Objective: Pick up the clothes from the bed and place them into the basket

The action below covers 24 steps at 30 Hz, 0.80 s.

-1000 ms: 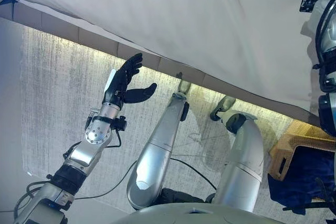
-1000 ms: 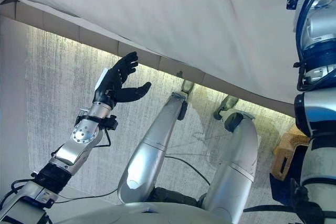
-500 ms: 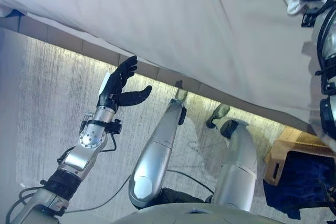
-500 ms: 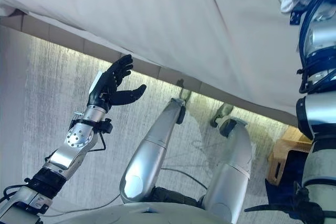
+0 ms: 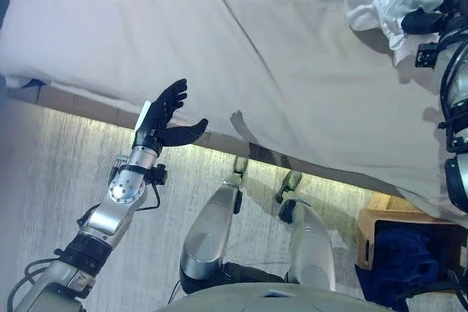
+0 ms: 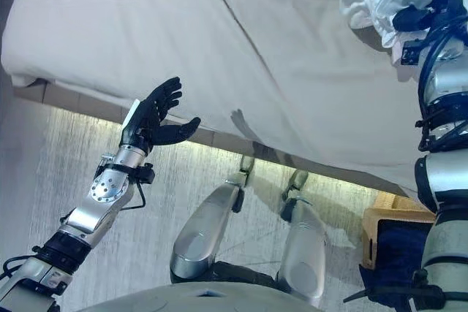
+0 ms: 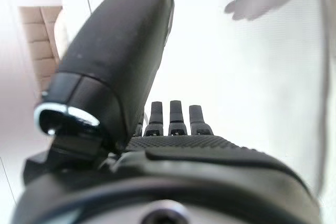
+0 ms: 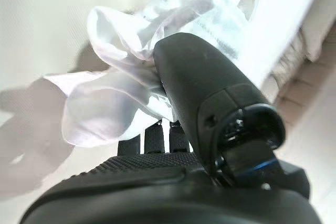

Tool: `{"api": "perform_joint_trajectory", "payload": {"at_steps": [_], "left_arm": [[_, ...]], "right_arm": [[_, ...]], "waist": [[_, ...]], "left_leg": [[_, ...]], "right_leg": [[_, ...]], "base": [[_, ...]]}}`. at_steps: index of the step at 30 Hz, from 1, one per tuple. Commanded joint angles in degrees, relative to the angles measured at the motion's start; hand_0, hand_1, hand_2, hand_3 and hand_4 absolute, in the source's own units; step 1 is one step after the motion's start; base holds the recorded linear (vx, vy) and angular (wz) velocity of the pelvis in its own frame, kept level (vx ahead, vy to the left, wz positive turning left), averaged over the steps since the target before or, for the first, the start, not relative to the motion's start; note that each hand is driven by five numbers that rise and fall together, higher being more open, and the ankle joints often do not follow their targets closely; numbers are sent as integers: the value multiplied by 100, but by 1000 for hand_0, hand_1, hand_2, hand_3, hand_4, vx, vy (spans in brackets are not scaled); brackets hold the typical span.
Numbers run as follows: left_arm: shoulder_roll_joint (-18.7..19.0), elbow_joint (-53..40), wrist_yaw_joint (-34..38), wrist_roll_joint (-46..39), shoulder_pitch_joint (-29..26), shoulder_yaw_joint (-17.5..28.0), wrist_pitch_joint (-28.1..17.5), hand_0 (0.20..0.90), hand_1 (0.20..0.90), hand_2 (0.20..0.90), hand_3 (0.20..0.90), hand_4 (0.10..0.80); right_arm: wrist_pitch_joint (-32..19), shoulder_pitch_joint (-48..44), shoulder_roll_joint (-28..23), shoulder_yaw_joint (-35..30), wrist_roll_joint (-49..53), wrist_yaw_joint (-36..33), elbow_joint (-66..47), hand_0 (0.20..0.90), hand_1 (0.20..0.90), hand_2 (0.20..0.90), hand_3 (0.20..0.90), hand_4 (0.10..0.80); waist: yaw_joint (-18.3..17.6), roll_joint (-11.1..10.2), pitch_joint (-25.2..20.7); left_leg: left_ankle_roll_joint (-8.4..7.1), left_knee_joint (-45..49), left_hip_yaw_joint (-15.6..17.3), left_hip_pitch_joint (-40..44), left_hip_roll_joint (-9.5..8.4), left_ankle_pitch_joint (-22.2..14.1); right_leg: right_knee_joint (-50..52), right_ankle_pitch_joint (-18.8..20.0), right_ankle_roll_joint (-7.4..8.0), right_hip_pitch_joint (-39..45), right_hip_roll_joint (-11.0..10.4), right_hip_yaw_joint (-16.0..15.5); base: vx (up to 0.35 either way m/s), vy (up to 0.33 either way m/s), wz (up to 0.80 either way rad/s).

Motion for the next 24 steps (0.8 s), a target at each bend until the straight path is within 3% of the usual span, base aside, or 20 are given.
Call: {"api": "perform_joint_trajectory", "payload": {"at_steps": [1, 6, 10, 17, 21, 22, 24], "left_arm": [[-174, 5, 76, -113, 116, 246, -53, 900, 900, 900, 900, 800], [-332, 221, 53, -226, 125, 267, 191, 900, 900, 900, 900, 800], [-485, 433, 218, -87, 329, 490, 278, 900, 900, 900, 900, 800], [-690, 801, 176, -40, 186, 731, 323, 900, 900, 900, 900, 800], [-686, 958, 218, -3, -5, 733, 283, 900, 900, 900, 900, 800], [-671, 978, 141, -1, -18, 715, 313, 900, 900, 900, 900, 800], [-635, 1012, 203, 1, -34, 723, 309, 900, 900, 900, 900, 800]], "right_arm": [[-666, 390, -756, -201, 259, -18, -570, 300, 300, 300, 200, 100], [-699, 1032, -738, -744, 481, 168, -800, 300, 300, 300, 200, 100], [-986, 1577, -418, -1047, 640, 357, -1192, 300, 300, 300, 200, 100], [-1295, 2807, 268, -1853, 839, 26, -2259, 300, 300, 300, 200, 100], [-1505, 3217, 539, -2095, 806, -99, -2622, 300, 300, 300, 200, 100], [-1541, 3273, 563, -2128, 809, -161, -2691, 300, 300, 300, 200, 100], [-1517, 3166, 610, -2117, 828, -91, -2666, 300, 300, 300, 200, 100]], "waist": [[-227, -320, -1203], [-388, -436, -1666], [-355, -601, -2021], [-629, -646, -2313], [-837, -651, -2348], [-874, -646, -2358], [-867, -613, -2349]], "left_leg": [[-285, -109, 339, 333, 155, -441], [-249, 1, 219, 720, 93, -635], [-108, 259, -681, 1001, -156, -892], [8, 266, -408, 1401, -185, -1156], [66, 310, -162, 1532, -210, -1341], [60, 236, -85, 1583, -207, -1332], [40, 54, 162, 1698, -152, -1281]], "right_leg": [[-242, -445, 5, 716, 291, -87], [-413, -450, -36, 1167, 330, 170], [-449, -388, -53, 1390, 359, 824], [-544, -272, 77, 1612, 350, 1165], [-688, 20, 301, 1556, 258, 1372], [-816, 177, 372, 1533, 232, 1364], [-779, 350, 471, 1415, 156, 994]], "base": [[102, 35, -13], [108, 18, -15], [120, 75, -36], [-7, 139, -48], [-65, 113, -32], [-116, 107, -44], [-159, 90, -42]]}}
